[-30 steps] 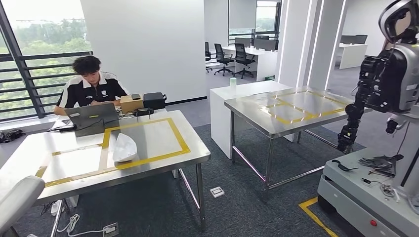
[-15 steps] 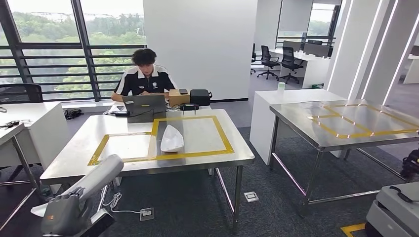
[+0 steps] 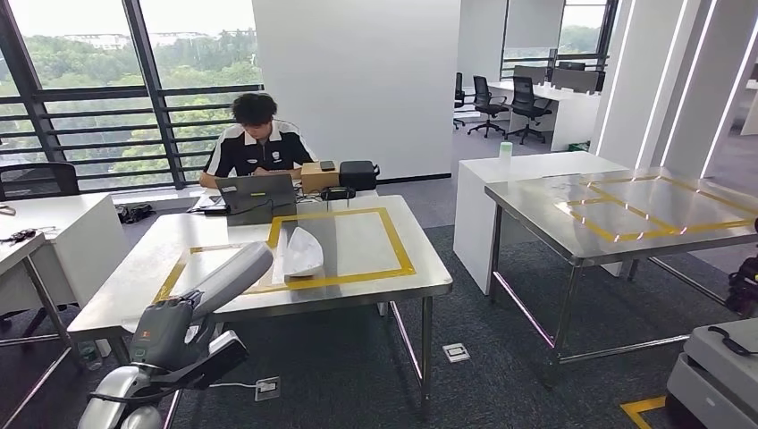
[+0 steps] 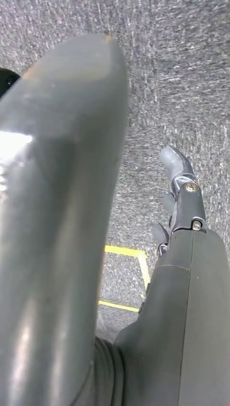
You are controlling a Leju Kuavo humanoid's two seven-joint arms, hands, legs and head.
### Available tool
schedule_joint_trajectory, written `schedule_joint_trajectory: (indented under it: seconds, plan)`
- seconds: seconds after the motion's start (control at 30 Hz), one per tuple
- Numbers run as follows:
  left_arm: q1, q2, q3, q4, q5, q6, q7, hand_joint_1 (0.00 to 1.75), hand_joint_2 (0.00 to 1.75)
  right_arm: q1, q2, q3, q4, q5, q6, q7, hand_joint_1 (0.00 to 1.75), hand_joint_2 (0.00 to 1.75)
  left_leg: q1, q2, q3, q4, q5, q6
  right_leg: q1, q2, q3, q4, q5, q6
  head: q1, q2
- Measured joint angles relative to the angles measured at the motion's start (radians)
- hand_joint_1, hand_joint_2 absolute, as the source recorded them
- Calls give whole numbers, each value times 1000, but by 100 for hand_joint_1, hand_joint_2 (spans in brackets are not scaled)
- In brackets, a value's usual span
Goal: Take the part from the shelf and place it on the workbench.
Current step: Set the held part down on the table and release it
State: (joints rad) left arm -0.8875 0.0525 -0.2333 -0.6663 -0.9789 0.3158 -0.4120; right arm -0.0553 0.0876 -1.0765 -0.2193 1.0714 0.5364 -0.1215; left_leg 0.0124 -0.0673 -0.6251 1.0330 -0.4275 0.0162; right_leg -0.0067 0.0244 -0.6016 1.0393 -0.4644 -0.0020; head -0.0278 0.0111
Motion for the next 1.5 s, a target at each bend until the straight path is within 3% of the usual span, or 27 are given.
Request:
schedule_joint_trajectory:
  seconds: [0.13,0.23,0.33,0.37,0.4,0.43,0.53,0.6,0.67,0.73,0.77,0.87,0.93,0.97,1.03,1.1,1.2,1.27,1.37,1.4,1.43,1.5]
  plan:
    - [-11,-6,-5,11,0,-2,1,148,175,0,3,0,0,0,0,-2,0,0,-4,1,0,-2,-1,2,-3,0,1,-3,1,3,0,0]
    - [-18,-11,-11,15,1,0,2,148,175,-1,2,0,0,3,0,-5,0,0,6,5,16,-35,14,-4,0,-4,-3,10,-13,14,0,0]
    - [-23,-14,-21,22,1,6,5,148,175,-1,1,0,0,7,0,-8,0,0,11,10,22,-48,20,-7,-6,-10,-78,164,-95,27,1,0]
    - [-22,-14,-24,25,1,9,6,148,175,-1,1,0,0,9,0,-9,0,0,11,11,21,-46,20,-8,-9,-11,-106,217,-114,32,1,0]
    - [-20,-14,-28,29,1,11,7,148,175,0,0,0,0,11,0,-9,0,0,13,11,19,-44,18,-10,-13,-11,-119,242,-115,37,1,0]
    - [-18,-13,-30,31,2,13,8,148,175,0,0,0,0,14,0,-10,0,0,15,11,18,-40,16,-14,-16,-11,-113,226,-97,42,1,0]
    - [-14,-7,-33,34,8,21,9,148,175,0,-2,0,0,19,0,-11,0,0,22,10,10,-15,2,-36,-28,-4,-28,56,-18,54,1,0]
    - [-14,-1,-35,33,12,25,8,148,175,1,-2,0,0,20,-1,-11,0,0,19,6,4,-4,-5,-51,-29,2,-6,13,-10,40,0,0]
    - [-12,4,-37,33,14,27,7,148,175,1,-2,0,0,22,-3,-11,0,0,19,0,2,-5,-4,-60,-25,-2,-8,19,-11,15,0,0]
    - [-9,11,-40,33,15,28,5,148,175,0,-2,0,0,24,-3,-11,0,0,22,13,-8,16,-17,-65,-22,-8,-7,17,-9,-2,-1,0]
    - [-8,15,-41,33,16,29,5,148,175,-1,-2,0,0,25,-3,-10,0,0,23,26,-26,52,-37,-65,-21,-11,-5,15,-8,-8,-1,0]
    - [-2,20,-43,34,19,30,4,148,175,3,-1,0,0,26,-3,-8,0,0,17,56,-113,231,-112,-60,-13,-20,-4,15,-11,-19,-1,0]
    - [6,22,-44,36,19,30,4,148,175,3,0,0,0,26,-3,-8,0,0,10,57,-135,267,-106,-51,-5,-26,-3,15,-13,-23,-1,0]
    - [8,23,-44,36,19,31,4,148,175,3,0,0,0,26,-3,-8,0,0,5,57,-120,234,-80,-43,-2,-28,-1,15,-14,-24,-1,0]
    - [8,24,-44,36,19,31,4,148,175,3,2,0,0,25,-3,-9,0,0,-8,65,-62,115,-22,-24,3,-33,1,16,-17,-24,-1,0]
    - [4,24,-45,36,19,32,5,148,175,2,4,0,0,25,-3,-9,0,0,-19,74,-19,30,-3,-12,6,-38,0,16,-19,-19,-1,0]
    - [1,26,-46,35,19,33,7,148,175,2,7,0,0,25,-3,-9,0,0,-20,69,-9,7,-5,-7,6,-42,0,11,-19,-5,-1,0]
    - [0,26,-46,35,19,33,13,148,175,2,8,0,0,24,-2,-10,0,0,-14,66,0,-4,-2,-1,6,-38,-14,43,-40,5,-1,0]
    - [-2,26,-47,37,18,33,18,148,175,2,8,0,0,24,0,-10,0,0,-13,64,5,-8,-4,8,4,-32,-100,206,-108,15,0,0]
    - [0,26,-47,39,18,33,18,148,175,3,8,0,0,24,0,-10,0,0,-13,62,5,-7,-5,9,3,-31,-127,253,-117,17,0,0]
    - [2,27,-47,40,17,33,18,148,175,4,8,0,0,24,0,-10,0,0,-13,60,5,-6,-6,10,1,-31,-142,270,-111,19,0,0]
    - [4,27,-47,42,16,33,18,148,175,4,8,0,0,24,0,-10,0,0,-11,55,5,-1,-9,7,-3,-31,-116,199,-54,21,0,0]
